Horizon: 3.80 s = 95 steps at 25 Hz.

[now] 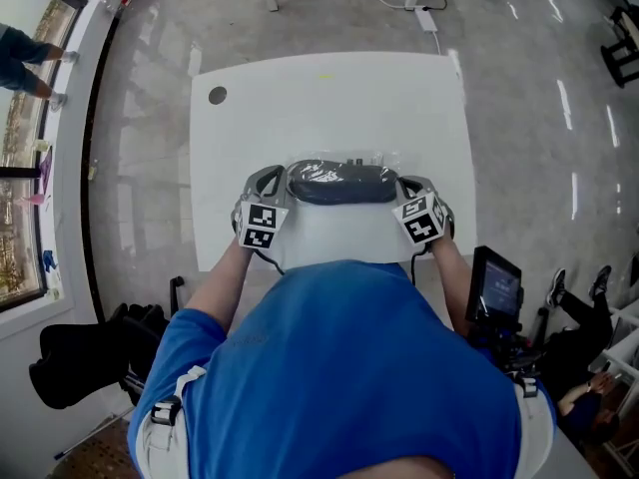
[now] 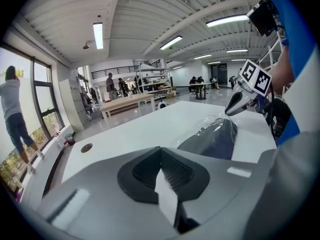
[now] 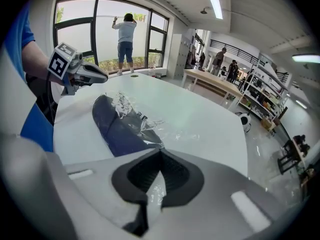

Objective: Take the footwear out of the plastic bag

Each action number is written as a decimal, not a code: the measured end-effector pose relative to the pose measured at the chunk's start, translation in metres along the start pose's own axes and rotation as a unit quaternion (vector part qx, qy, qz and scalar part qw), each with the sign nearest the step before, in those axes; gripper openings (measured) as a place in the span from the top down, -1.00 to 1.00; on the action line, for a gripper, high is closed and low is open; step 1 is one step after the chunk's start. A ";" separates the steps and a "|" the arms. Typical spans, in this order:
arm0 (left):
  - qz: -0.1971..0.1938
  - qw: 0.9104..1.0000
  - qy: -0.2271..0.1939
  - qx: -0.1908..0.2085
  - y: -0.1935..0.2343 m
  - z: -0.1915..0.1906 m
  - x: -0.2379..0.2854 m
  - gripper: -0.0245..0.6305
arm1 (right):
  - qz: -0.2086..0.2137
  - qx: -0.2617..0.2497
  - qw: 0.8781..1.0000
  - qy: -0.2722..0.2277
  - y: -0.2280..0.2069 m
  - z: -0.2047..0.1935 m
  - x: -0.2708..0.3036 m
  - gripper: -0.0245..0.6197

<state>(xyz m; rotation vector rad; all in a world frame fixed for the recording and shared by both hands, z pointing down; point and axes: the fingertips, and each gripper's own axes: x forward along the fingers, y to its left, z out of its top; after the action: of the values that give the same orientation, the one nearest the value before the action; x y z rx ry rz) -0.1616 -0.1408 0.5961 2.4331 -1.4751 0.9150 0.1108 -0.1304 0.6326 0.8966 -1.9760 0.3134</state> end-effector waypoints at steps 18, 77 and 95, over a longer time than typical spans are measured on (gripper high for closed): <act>-0.406 0.893 0.182 0.064 -0.047 -0.020 0.026 -0.14 | 0.007 -0.033 0.999 0.000 0.017 0.000 -0.011 0.91; -0.144 0.858 0.053 0.490 -0.081 -0.008 -0.040 0.36 | 0.205 -0.199 0.955 -0.076 0.060 -0.016 -0.031 0.36; -0.127 0.860 0.049 0.493 -0.078 -0.010 -0.047 0.36 | 0.205 -0.202 0.952 -0.103 0.081 -0.002 -0.021 0.46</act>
<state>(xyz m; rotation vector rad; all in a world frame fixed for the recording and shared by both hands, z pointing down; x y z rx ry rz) -0.1157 -0.0622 0.5915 3.0019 -0.6358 2.0513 0.0620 -0.0628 0.6264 0.2586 -2.3034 0.0384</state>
